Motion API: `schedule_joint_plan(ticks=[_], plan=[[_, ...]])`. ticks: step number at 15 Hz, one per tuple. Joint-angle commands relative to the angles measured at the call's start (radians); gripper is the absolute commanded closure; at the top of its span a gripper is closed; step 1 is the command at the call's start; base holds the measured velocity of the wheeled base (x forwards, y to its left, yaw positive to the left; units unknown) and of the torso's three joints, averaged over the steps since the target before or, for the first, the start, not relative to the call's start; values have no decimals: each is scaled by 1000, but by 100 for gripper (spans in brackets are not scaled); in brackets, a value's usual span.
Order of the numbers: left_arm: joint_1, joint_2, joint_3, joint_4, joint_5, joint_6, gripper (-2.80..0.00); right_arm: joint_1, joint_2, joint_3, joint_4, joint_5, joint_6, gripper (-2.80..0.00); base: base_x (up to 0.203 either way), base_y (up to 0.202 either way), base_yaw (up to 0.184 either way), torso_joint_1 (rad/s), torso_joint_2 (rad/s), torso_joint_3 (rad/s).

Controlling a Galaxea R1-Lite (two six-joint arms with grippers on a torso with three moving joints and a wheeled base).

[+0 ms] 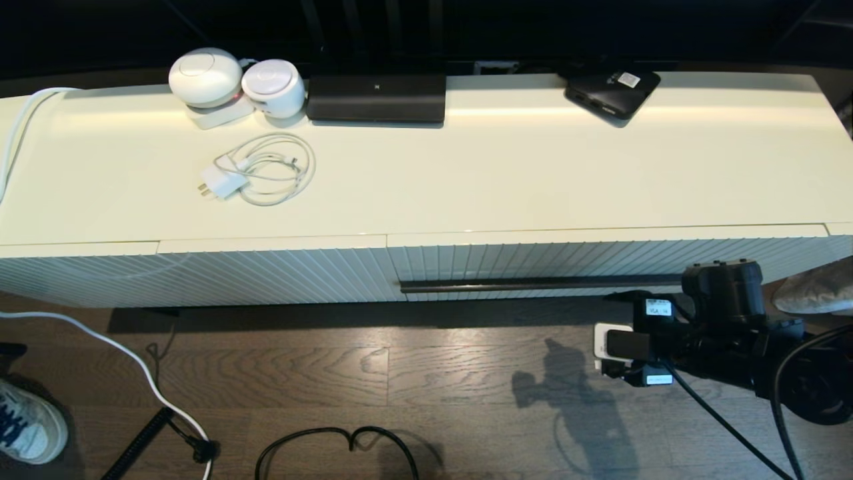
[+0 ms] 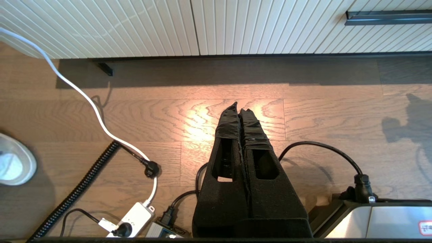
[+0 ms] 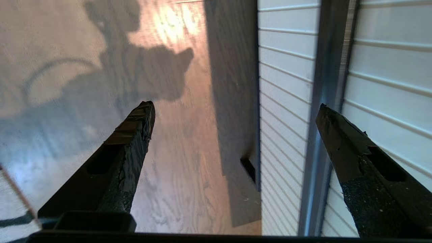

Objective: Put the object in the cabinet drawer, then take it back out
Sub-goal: Open the drawer

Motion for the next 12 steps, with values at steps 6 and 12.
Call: schedule_joint_plan(ticks=[6,12], plan=[[0,-2,0,0,0,-1,0,-4,25,-48,-25,1,-7,-280,0,0,0,0,0,0],[0,-2,-2,0,0,-1,0,-5,104,-79,-90,1,-4,-280,0,0,0,0,0,0]])
